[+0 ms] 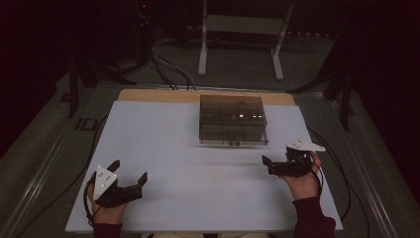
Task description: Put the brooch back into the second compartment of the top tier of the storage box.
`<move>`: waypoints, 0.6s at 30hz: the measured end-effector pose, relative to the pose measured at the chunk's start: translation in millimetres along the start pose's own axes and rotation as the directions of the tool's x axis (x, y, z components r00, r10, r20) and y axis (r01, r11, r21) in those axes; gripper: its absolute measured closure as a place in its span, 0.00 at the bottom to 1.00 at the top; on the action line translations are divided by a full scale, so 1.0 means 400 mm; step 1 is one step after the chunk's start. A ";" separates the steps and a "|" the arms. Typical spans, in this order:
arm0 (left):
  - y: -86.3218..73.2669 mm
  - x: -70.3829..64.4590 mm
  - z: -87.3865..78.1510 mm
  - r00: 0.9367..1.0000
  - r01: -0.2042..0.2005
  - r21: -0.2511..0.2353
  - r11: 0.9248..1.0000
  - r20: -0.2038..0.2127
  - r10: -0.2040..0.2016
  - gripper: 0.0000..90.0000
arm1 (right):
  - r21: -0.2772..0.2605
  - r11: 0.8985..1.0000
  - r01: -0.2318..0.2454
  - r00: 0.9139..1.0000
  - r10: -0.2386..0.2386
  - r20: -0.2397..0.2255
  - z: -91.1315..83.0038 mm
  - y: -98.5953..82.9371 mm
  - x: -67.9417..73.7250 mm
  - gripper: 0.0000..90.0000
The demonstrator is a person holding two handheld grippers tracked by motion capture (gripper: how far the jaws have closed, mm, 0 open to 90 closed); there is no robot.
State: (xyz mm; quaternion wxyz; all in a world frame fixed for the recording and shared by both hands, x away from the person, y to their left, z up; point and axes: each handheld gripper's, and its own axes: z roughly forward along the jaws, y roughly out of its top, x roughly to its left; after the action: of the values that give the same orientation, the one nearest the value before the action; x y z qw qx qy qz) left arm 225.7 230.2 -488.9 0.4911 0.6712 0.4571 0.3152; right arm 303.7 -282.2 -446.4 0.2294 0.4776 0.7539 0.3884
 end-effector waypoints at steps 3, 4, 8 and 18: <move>0.000 -0.002 0.002 1.000 -0.002 0.002 1.000 0.002 0.002 0.01 | 0.021 1.000 -0.006 1.000 0.006 -0.001 0.017 -0.002 -0.007 0.00; 0.000 -0.002 0.003 1.000 -0.004 0.002 1.000 0.003 0.004 0.01 | 0.021 1.000 -0.006 1.000 0.006 -0.001 0.017 -0.002 -0.007 0.00; -0.001 -0.003 0.004 1.000 -0.008 0.004 1.000 0.003 0.007 0.01 | 0.042 0.999 -0.006 1.000 0.006 -0.002 0.036 -0.003 -0.013 0.00; -0.002 -0.011 0.009 1.000 -0.027 0.016 1.000 0.009 0.027 0.01 | 0.096 0.995 -0.014 1.000 0.015 -0.010 0.073 -0.008 -0.023 0.00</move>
State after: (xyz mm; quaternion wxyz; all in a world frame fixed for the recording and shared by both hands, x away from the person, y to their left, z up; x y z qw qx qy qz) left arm 227.0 224.8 -490.6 0.4835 0.6825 0.4484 0.3152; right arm 326.7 -280.4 -466.4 0.1994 0.4915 0.7694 0.3561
